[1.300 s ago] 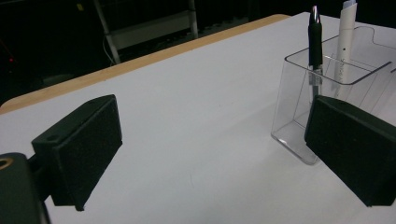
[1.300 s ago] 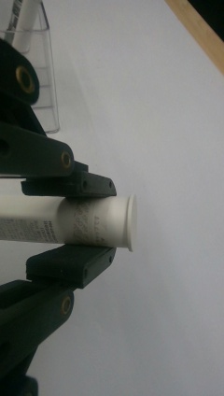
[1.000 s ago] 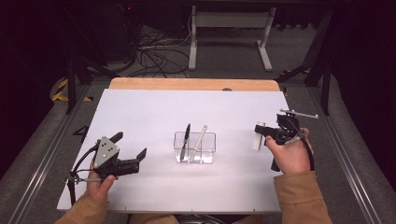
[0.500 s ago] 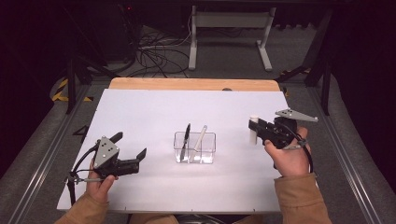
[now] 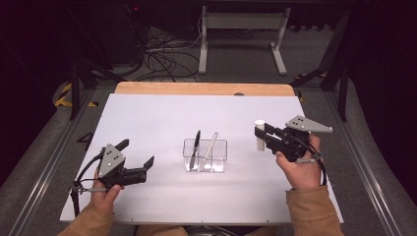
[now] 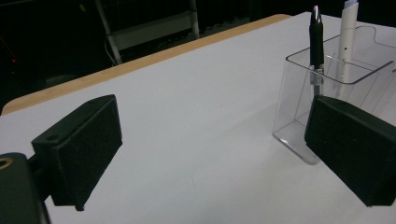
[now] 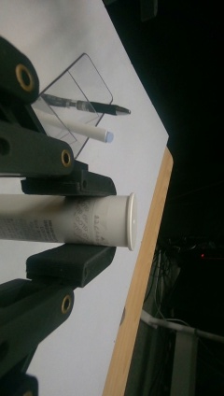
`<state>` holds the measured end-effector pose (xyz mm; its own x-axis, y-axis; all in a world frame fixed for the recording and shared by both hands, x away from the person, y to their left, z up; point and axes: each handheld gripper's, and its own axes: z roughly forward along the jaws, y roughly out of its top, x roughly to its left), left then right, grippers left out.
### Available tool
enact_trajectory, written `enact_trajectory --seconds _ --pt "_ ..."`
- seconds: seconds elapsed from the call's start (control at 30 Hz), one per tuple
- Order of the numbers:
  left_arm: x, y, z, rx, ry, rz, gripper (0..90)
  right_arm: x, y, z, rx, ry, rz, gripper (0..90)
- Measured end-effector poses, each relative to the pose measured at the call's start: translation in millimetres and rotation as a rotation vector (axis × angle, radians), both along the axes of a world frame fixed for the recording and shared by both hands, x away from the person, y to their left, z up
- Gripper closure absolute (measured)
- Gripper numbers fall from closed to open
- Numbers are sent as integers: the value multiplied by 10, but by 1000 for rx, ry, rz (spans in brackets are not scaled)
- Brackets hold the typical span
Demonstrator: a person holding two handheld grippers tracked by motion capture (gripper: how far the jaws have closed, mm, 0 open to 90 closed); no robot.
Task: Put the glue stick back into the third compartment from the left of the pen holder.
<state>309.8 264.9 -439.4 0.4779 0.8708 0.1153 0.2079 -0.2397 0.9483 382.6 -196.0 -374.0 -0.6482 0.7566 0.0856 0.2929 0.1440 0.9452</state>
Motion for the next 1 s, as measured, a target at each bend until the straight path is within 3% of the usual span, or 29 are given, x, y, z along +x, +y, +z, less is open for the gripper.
enact_trajectory --seconds 0.3,0.73,1.0 --pt "-3 2 -1 0 -1 1 49 -45 81 7 19 -50 67 675" --pt "-14 15 0 -6 -5 3 49 -71 127 8 47 -60 102 674" --pt "-34 33 -9 -7 -4 11 49 -67 222 -40 124 -80 159 674"
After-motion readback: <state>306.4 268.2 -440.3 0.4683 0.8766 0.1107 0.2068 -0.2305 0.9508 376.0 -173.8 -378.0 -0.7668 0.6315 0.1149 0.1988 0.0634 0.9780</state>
